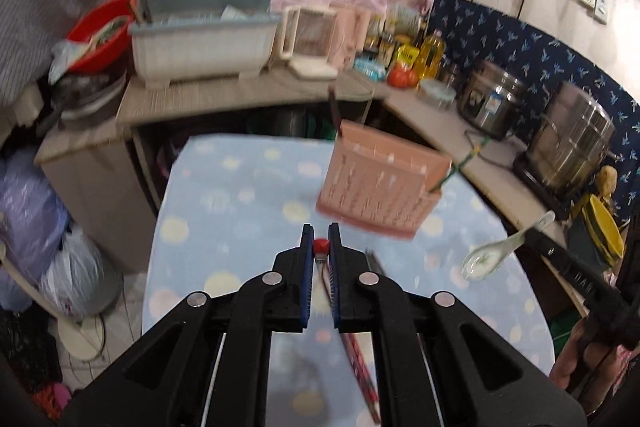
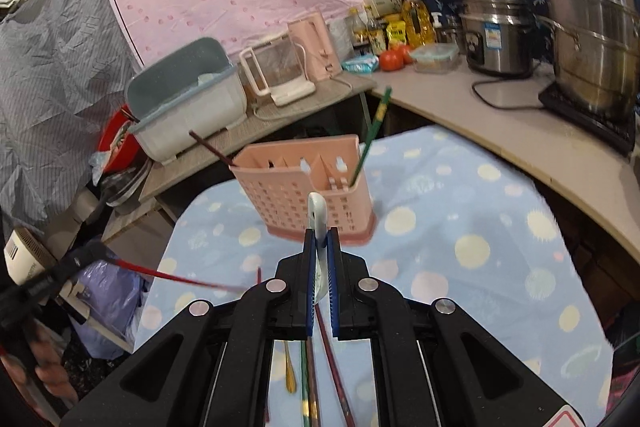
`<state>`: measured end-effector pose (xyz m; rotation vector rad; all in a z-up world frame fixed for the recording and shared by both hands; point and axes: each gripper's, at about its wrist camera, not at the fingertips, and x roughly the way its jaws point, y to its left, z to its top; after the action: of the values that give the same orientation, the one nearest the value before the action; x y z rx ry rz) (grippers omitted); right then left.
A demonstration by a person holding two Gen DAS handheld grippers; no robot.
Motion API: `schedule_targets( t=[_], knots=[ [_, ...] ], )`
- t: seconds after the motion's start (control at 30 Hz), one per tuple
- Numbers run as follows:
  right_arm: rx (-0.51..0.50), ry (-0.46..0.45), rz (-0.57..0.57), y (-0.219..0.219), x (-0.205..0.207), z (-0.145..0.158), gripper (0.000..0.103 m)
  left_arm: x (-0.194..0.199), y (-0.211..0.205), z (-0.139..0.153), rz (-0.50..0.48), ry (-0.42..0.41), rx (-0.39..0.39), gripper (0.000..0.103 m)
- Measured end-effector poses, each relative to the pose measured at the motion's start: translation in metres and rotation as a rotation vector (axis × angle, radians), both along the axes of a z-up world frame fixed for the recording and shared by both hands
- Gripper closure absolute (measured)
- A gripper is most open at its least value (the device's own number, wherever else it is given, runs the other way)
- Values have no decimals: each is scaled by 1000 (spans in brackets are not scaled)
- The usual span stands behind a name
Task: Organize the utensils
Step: 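Lift the red chopstick and white spoon and carry both over the pink holder, then lower the spoon and chopstick into the pink holder and open both grippers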
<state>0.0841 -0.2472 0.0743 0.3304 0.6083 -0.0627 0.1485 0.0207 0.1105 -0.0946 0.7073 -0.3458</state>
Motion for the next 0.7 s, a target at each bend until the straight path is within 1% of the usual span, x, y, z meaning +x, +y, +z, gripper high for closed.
schedule_targets(
  t=[0.17,0.33,0.43,0.5,0.6,0.7],
  knots=[
    [-23,-33,-1,-2,30,19,97,31,-16,46,-3,-92,7,96],
    [-43,-57,-12,-7,64,34,97,57,-36,92,-13,-186,-12,96],
    [-56,-65,-17,-9,88,40,97,76,-48,114,-11,-238,-23,96],
    [-63,-65,-16,-9,104,42,97,89,-55,126,-7,-268,-36,96],
    [-78,-67,-13,-6,127,43,97,109,-64,135,-5,-297,-51,96],
    [-82,-50,-2,-2,149,38,97,130,-73,132,-5,-292,-48,96]
  ],
)
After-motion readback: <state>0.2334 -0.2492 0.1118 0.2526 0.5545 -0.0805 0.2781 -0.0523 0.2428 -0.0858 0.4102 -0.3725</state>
